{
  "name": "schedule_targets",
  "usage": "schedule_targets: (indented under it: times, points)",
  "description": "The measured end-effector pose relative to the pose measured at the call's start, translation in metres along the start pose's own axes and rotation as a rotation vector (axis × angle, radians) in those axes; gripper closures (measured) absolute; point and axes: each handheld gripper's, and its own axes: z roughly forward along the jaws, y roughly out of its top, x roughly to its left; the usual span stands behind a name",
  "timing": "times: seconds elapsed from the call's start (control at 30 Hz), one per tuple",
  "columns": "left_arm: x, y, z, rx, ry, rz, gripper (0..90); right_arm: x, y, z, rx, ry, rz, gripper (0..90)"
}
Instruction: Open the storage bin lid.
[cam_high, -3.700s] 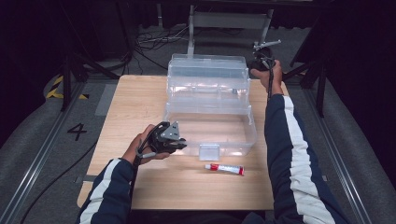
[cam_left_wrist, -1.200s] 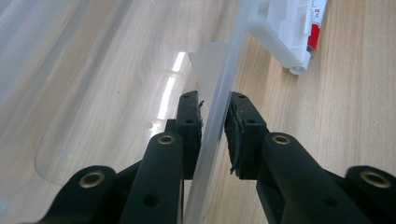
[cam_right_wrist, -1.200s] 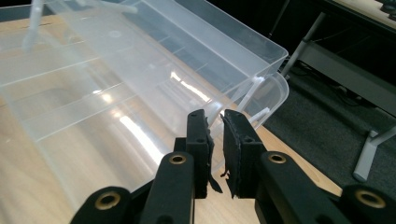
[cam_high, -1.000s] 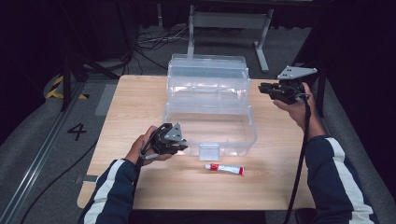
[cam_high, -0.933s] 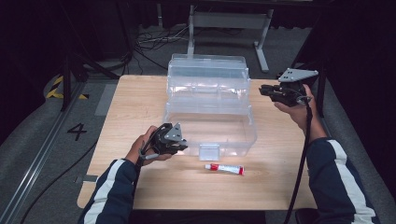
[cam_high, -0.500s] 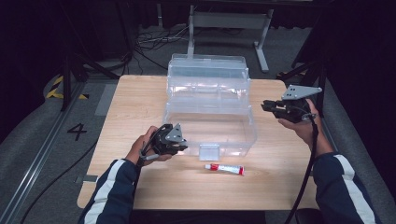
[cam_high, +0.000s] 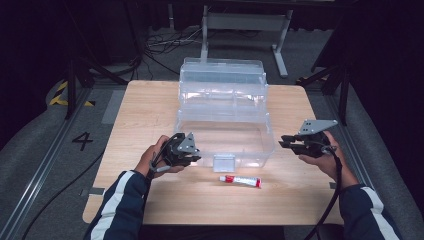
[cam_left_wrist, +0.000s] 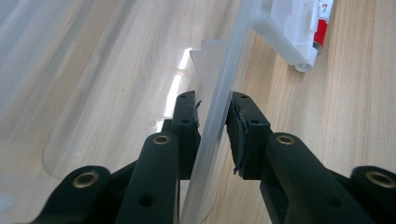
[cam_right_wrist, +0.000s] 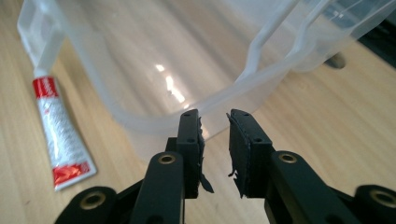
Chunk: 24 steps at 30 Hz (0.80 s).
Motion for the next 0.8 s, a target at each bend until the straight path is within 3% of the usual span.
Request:
schedule_targets:
  times: [0.1,0.53,0.7,0.8]
  points:
    - [0.000,0.000,0.000,-0.004,0.001,0.000,74.2,0.007,-0.005,0.001,0.016,0.031,0.003,73.6]
    - [-0.004,0.001,0.000,0.002,0.032,0.001,71.2,0.055,-0.017,0.021,0.108,0.199,-0.079,68.4]
    - [-0.006,0.002,-0.005,-0.002,0.032,-0.003,64.0,0.071,-0.014,0.034,0.149,0.234,-0.126,64.4]
    - [-0.007,0.002,-0.009,0.002,0.055,-0.017,56.3,0.079,-0.007,0.041,0.166,0.260,-0.153,63.5]
